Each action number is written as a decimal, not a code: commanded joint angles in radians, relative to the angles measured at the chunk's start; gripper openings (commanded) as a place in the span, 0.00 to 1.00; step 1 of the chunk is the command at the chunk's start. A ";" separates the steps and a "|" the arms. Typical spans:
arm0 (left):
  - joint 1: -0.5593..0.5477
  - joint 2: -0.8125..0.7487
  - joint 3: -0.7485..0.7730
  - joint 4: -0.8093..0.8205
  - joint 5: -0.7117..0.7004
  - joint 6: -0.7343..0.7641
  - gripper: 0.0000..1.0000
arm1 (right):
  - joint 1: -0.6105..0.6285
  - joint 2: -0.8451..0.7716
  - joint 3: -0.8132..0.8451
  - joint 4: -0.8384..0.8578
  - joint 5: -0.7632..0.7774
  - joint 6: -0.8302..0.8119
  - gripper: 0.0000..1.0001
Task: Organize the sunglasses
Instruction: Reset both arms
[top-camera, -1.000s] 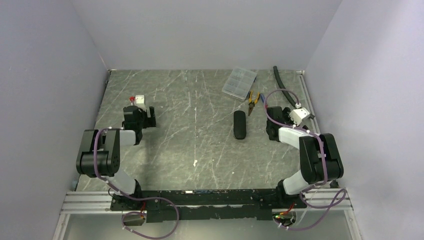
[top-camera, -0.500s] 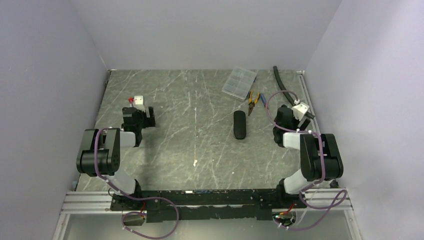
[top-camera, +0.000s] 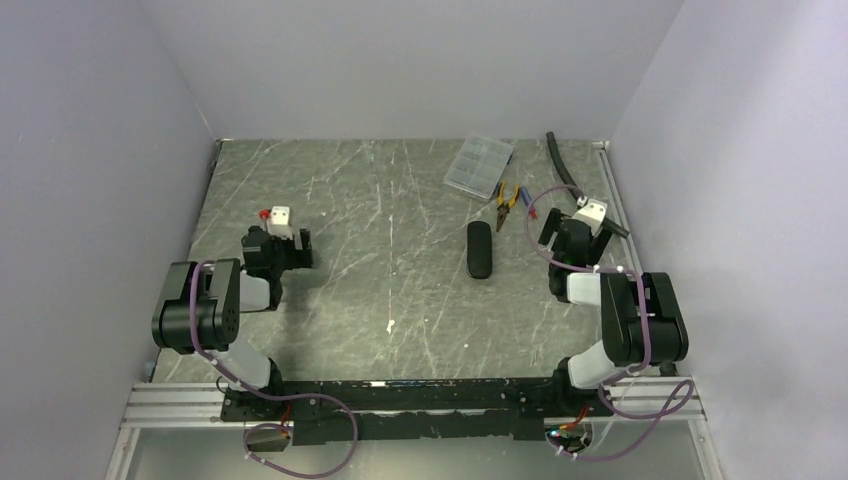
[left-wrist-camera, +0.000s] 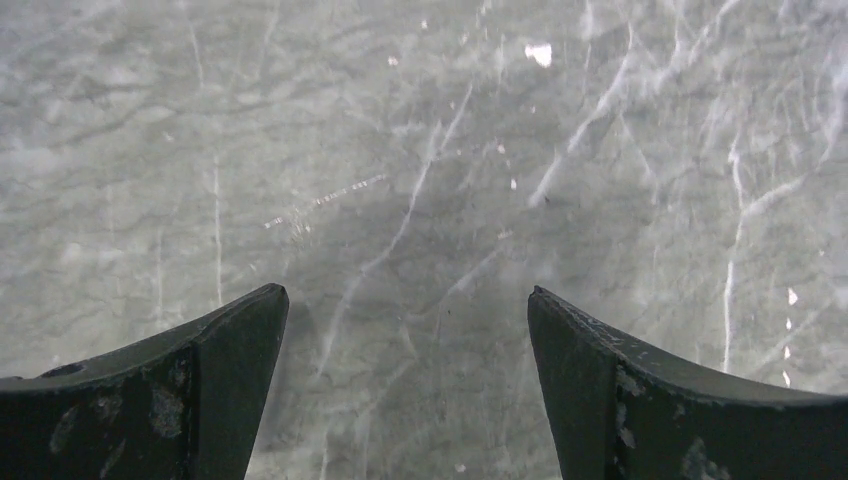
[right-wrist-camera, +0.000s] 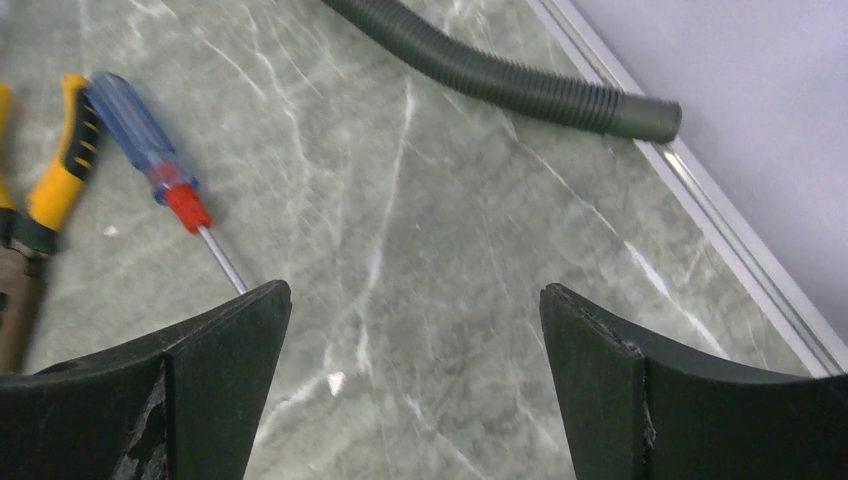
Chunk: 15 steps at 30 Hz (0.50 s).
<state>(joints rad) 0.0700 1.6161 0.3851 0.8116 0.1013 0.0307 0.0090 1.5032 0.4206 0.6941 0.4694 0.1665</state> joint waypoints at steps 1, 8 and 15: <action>0.018 0.001 0.006 0.133 0.063 0.011 0.95 | 0.013 -0.012 0.023 0.081 -0.026 -0.034 1.00; 0.022 0.007 -0.019 0.184 0.086 0.012 0.95 | 0.026 -0.082 -0.136 0.305 0.012 -0.040 1.00; 0.031 0.008 -0.009 0.164 0.102 0.010 0.95 | -0.003 -0.033 -0.035 0.157 -0.064 -0.025 1.00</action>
<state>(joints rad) 0.0906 1.6169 0.3786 0.9272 0.1688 0.0406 0.0280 1.4490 0.2996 0.8604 0.4576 0.1379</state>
